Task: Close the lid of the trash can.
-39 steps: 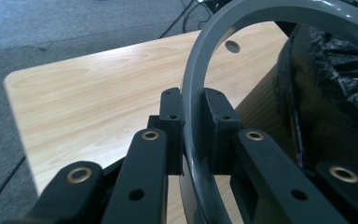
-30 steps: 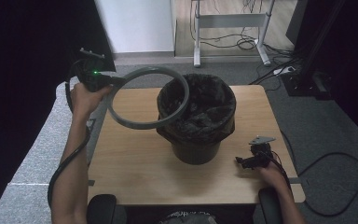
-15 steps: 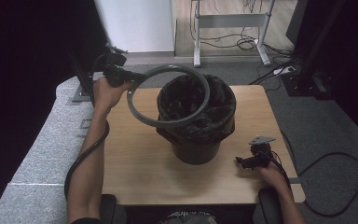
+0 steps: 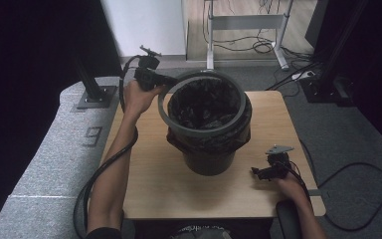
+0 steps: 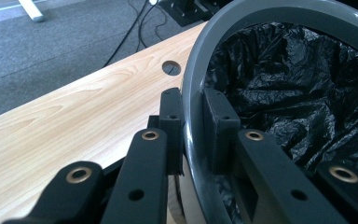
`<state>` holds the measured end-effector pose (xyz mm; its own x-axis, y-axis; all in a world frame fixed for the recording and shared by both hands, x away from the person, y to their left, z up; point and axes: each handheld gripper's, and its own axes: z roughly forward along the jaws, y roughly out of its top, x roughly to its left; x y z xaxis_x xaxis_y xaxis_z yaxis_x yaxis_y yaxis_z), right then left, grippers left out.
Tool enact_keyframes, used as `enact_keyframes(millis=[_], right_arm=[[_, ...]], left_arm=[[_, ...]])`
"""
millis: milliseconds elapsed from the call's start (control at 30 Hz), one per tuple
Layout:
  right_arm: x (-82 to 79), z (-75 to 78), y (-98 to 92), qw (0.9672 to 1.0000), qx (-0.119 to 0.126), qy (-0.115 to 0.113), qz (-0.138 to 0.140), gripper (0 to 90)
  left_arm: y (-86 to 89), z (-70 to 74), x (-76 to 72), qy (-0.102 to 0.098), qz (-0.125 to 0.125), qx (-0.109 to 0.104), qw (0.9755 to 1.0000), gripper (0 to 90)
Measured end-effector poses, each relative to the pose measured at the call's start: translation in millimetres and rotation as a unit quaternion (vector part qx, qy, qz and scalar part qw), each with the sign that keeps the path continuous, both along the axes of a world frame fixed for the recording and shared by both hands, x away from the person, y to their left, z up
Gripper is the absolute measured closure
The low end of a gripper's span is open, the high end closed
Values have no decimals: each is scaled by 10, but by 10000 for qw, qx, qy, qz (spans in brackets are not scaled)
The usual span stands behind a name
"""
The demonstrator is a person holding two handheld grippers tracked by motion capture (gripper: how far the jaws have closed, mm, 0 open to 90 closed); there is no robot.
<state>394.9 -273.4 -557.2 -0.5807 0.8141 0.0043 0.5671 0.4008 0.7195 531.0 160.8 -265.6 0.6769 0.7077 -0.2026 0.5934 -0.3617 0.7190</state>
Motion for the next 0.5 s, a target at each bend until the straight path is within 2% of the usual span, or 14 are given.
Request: enact_keyframes(millis=[167,500], right_arm=[[0,0,0,10000,1,3,0,0],[-10,2,-1,10000,-3,9,25,0]], left_arm=[[-137,-76,20,-28,-38,109,9999,791],[-213,-117,-11,-105,-27,341,9994,790]])
